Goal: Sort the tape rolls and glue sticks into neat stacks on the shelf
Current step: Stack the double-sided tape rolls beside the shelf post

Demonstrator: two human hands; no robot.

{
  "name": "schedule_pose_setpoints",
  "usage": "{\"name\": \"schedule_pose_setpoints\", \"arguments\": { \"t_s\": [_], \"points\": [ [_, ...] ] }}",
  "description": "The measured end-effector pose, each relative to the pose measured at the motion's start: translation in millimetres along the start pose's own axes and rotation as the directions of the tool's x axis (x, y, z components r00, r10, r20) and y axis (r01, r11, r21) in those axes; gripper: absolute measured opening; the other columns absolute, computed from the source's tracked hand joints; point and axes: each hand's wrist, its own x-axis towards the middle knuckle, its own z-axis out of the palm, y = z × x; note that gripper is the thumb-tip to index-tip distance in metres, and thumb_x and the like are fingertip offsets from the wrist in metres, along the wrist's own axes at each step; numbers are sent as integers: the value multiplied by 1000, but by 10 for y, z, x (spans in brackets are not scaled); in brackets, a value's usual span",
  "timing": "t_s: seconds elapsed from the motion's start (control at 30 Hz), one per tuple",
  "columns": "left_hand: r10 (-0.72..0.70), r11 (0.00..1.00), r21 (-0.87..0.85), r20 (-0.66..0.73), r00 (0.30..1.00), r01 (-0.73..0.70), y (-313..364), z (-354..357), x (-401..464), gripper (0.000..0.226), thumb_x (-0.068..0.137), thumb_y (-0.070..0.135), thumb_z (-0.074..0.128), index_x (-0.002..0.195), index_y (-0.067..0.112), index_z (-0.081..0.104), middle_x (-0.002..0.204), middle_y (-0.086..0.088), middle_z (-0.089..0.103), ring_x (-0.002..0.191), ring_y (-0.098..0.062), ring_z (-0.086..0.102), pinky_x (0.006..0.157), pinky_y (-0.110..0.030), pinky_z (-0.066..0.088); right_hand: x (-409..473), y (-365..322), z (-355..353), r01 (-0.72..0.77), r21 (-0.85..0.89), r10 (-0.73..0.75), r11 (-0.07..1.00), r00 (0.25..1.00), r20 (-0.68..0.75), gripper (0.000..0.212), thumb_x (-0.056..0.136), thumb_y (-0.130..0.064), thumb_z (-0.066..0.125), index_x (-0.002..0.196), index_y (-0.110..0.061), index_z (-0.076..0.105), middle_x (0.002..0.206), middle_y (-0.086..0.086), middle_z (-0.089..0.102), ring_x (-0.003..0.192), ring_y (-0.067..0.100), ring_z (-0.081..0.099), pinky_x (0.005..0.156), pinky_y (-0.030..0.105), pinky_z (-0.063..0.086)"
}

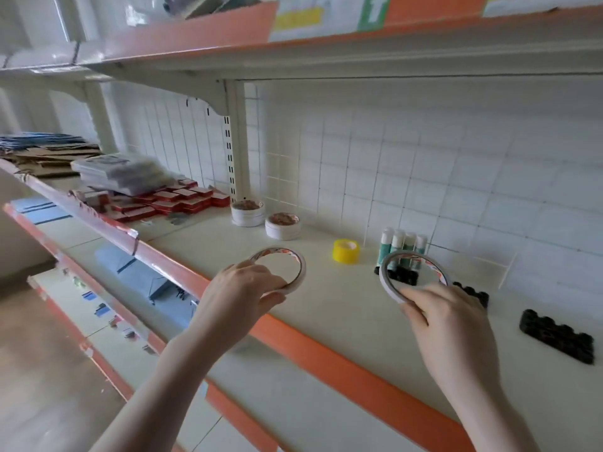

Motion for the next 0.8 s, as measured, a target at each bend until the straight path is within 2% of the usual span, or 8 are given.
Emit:
{"name": "schedule_pose_setpoints", "arguments": {
  "t_s": [0.1, 0.17, 0.27, 0.4, 0.5, 0.63, 0.73, 0.8],
  "points": [
    [-20, 1000, 2, -4, 1000, 20, -405, 6, 12, 14, 74, 34, 61, 79, 26, 71, 65, 11, 61, 68, -17, 59, 59, -30, 50, 245, -260, 322, 27, 24, -28, 999, 1000, 4, 20, 59, -1, 84, 71, -11, 70, 62, 2, 60, 61, 31, 58, 59, 35, 45],
    [-20, 1000, 3, -5, 1000, 20, -700, 12, 56, 8, 74, 28, 70, 81, 25, 71, 66, 10, 62, 67, -18, 59, 60, -31, 50, 413, -421, 554, 39, 56, -40, 998, 999, 17, 19, 61, -2, 83, 71, -11, 70, 61, 3, 59, 59, 31, 58, 59, 35, 45],
    [-32, 999, 27, -13, 999, 32, -1167, 22, 170, 15, 70, 20, 80, 82, 24, 72, 67, 10, 63, 67, -17, 60, 59, -33, 51, 681, -632, 927, 44, 75, -47, 996, 998, 43, 18, 62, -4, 83, 69, -12, 69, 65, 4, 62, 62, 31, 60, 58, 36, 49],
    [-59, 997, 45, -36, 998, 60, -1770, 22, 372, 19, 65, 19, 84, 80, 23, 73, 67, 9, 65, 66, -19, 63, 54, -32, 51, 1100, -876, 1386, 21, 76, -30, 997, 993, 112, 19, 62, -5, 82, 67, -16, 68, 62, 0, 59, 61, 30, 58, 58, 34, 44],
    [-40, 998, 39, -51, 998, 42, -2146, 20, 507, 13, 68, 20, 81, 79, 21, 73, 68, 6, 66, 66, -21, 63, 55, -32, 52, 1354, -991, 1655, 17, 97, -33, 995, 986, 166, 16, 65, -5, 80, 68, -15, 68, 60, 1, 56, 60, 30, 56, 57, 33, 40],
    [-57, 998, 4, -55, 997, 57, -2515, 110, 696, 13, 68, 17, 81, 78, 17, 73, 67, 2, 65, 65, -25, 62, 56, -38, 53, 1534, -1030, 1911, 26, 90, -49, 996, 963, 265, 10, 71, -9, 77, 69, -14, 70, 62, 2, 57, 62, 30, 56, 57, 33, 40],
    [-34, 999, -34, -52, 998, 33, -2655, 233, 860, 12, 70, 19, 80, 80, 20, 73, 68, 4, 65, 66, -24, 61, 57, -33, 51, 1682, -1079, 2061, 57, 67, -75, 996, 946, 314, 7, 81, -17, 69, 73, -15, 69, 67, 3, 59, 69, 30, 56, 60, 34, 39],
    [-15, 998, -61, -46, 999, 12, -2719, 309, 952, 18, 66, 15, 83, 80, 19, 74, 68, 4, 66, 66, -25, 62, 58, -32, 49, 1811, -1116, 2160, 61, 54, -76, 997, 940, 332, 11, 84, -20, 65, 74, -15, 68, 70, 4, 59, 74, 29, 54, 60, 34, 33]
  ]
}}
